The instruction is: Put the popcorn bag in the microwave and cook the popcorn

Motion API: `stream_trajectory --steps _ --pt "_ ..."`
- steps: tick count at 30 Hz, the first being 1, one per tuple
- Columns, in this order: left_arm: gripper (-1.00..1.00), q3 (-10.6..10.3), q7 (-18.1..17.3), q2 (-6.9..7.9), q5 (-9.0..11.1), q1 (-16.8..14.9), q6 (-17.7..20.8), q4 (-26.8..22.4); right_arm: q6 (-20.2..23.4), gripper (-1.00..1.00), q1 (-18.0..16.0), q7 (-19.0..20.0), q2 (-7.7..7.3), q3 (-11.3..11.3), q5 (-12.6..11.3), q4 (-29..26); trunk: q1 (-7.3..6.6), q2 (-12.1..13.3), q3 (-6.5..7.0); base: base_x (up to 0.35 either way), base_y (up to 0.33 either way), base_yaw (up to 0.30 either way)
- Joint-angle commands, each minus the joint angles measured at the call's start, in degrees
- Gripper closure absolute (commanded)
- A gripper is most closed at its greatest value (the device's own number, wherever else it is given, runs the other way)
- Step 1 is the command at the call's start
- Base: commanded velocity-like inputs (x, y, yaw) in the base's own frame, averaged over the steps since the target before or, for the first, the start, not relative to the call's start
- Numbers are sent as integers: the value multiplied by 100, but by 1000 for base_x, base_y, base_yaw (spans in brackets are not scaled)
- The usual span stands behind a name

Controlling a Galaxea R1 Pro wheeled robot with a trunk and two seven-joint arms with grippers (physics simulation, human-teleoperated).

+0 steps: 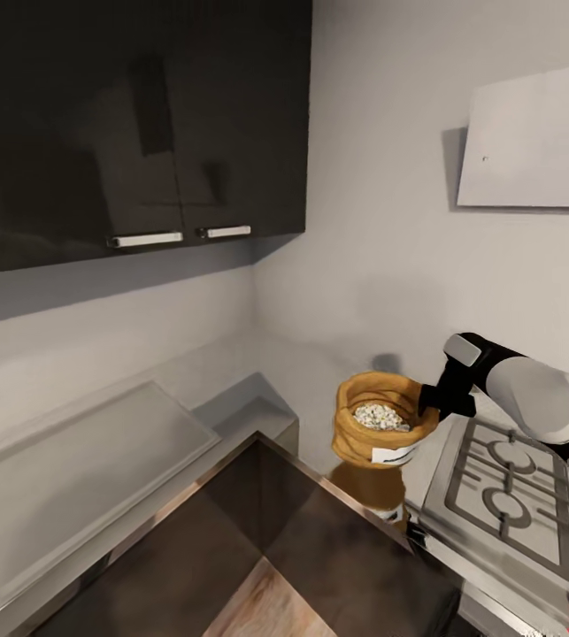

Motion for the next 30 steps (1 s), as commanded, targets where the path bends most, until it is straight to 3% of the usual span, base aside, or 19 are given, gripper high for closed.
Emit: stream_trajectory --steps 1,30 --pt "-100 28 2 0 5 -2 7 -2 -8 100 -6 -49 -19 -54 -15 13 3 -5 3 0 0 -215" --pt "-100 26 2 0 5 -4 11 -2 -8 100 -6 -55 -70 -68 -15 13 3 -5 222 0 0 -221"
